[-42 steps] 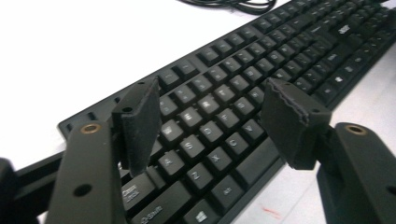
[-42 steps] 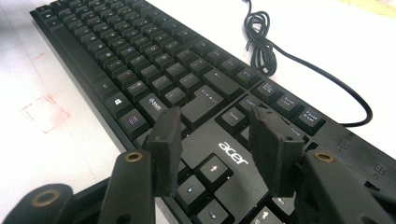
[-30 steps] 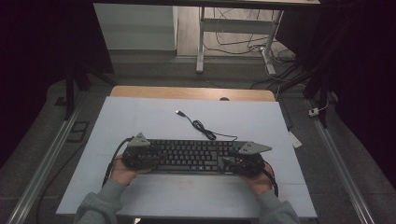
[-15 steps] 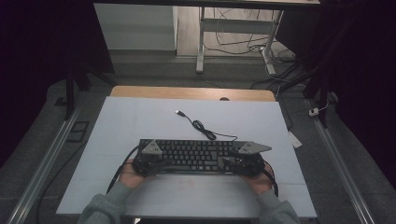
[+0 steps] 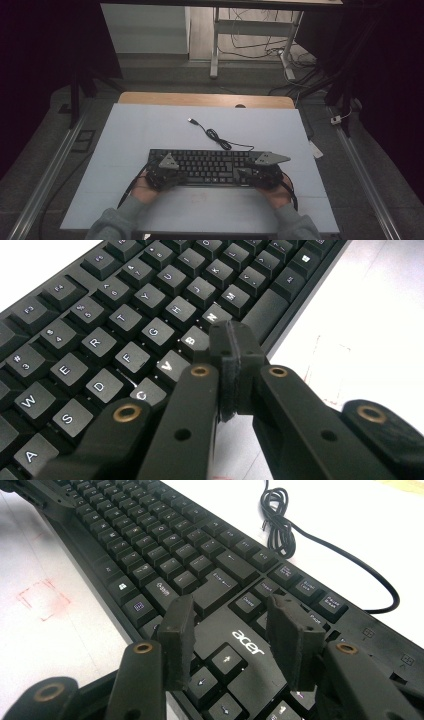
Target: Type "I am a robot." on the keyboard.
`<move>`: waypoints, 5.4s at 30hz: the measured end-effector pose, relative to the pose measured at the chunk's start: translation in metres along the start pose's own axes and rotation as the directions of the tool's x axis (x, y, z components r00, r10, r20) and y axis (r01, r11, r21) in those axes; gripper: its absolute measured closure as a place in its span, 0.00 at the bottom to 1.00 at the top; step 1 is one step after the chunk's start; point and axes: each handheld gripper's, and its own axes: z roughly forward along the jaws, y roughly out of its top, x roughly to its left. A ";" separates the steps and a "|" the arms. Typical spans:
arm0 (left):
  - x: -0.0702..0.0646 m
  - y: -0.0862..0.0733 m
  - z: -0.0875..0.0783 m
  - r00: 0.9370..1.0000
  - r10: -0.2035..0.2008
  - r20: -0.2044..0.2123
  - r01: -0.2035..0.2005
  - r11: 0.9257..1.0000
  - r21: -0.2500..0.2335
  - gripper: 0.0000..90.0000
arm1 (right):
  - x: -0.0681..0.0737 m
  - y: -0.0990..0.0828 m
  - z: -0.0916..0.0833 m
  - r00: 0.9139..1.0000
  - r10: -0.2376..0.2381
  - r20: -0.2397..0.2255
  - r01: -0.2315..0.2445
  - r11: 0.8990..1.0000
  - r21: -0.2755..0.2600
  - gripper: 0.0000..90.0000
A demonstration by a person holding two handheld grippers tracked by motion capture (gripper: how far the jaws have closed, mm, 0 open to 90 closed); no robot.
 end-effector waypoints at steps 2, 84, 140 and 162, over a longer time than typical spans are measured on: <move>0.000 0.000 0.001 1.000 0.004 -0.001 -0.004 1.000 0.005 0.98 | 0.000 0.000 0.000 1.000 -0.002 0.003 0.002 1.000 0.000 0.61; 0.053 -0.019 -0.045 0.952 -0.259 -0.165 0.233 0.959 -0.159 0.44 | -0.001 -0.001 0.003 1.000 0.005 -0.001 -0.005 1.000 0.012 0.60; 0.050 -0.021 -0.038 0.966 -0.199 -0.166 0.185 0.978 -0.096 0.98 | -0.001 -0.001 0.003 1.000 0.001 0.004 -0.001 1.000 0.021 0.60; 0.050 -0.020 -0.047 0.964 -0.230 -0.130 0.207 0.964 -0.166 0.48 | 0.000 -0.001 0.004 1.000 -0.003 0.001 0.003 1.000 0.024 0.59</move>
